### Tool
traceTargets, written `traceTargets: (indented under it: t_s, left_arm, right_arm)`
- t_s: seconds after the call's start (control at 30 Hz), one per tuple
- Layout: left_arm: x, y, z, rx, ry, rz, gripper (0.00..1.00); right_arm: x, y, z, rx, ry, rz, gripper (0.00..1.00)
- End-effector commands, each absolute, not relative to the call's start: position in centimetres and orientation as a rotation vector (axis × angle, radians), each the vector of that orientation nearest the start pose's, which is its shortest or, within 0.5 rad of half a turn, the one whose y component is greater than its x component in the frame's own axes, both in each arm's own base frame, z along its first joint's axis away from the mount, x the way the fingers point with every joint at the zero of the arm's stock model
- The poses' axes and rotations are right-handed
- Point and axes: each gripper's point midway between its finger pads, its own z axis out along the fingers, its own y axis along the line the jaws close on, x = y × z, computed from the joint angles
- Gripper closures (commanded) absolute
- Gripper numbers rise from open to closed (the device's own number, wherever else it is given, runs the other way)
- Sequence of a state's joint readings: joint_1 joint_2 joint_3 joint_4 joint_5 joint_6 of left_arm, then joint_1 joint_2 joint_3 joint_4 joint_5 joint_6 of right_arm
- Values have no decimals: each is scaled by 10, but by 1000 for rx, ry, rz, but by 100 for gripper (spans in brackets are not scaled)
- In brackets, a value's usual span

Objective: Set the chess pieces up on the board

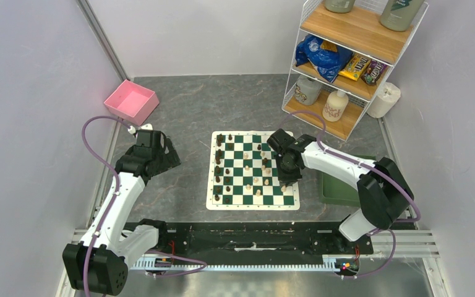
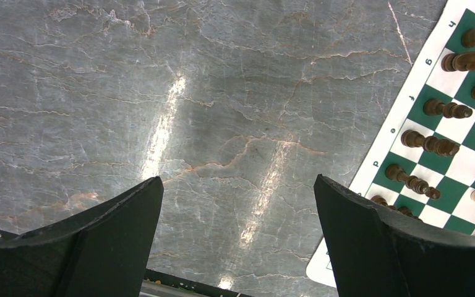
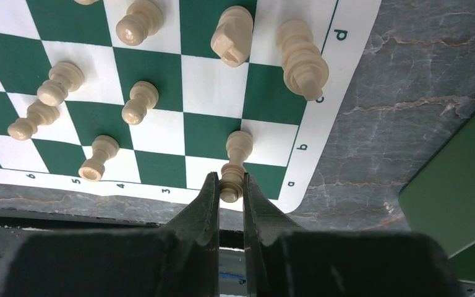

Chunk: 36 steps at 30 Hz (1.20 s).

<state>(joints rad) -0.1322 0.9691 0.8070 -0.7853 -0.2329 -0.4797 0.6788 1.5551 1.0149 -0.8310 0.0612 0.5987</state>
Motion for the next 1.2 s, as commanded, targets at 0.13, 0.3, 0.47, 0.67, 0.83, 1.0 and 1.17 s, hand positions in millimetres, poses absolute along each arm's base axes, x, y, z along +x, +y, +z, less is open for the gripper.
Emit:
traceTargets:
  t_s: [0.13,0.3,0.47,0.67,0.83,1.0,1.17]
  left_arm:
    - [246,-10,141,-499,2396,25,1]
    - [246,-10,141,-497,2395,26,1]
    - [246,-10,142,-499,2392,27,1]
    - [246,-10,142,-497,2390,25,1]
    - [246,-10,143,-498,2388,27,1]
    - [246,-9,143,-499,2388,29,1]
    - [246,-9,143,-500,2387,32,1]
  right_arm:
    - [232,194,130,-162,2769,189,88]
    - [252,194,175,-186,2673,215,89]
    - [280,181,188,-109,2636,247,88]
    - [305,170,162,-39,2686,282,88]
    - [317,168,137,-5,2735,307,88]
    - [322,164,118,5,2780,301,88]
    - [320,162,101,1,2828,293,88]
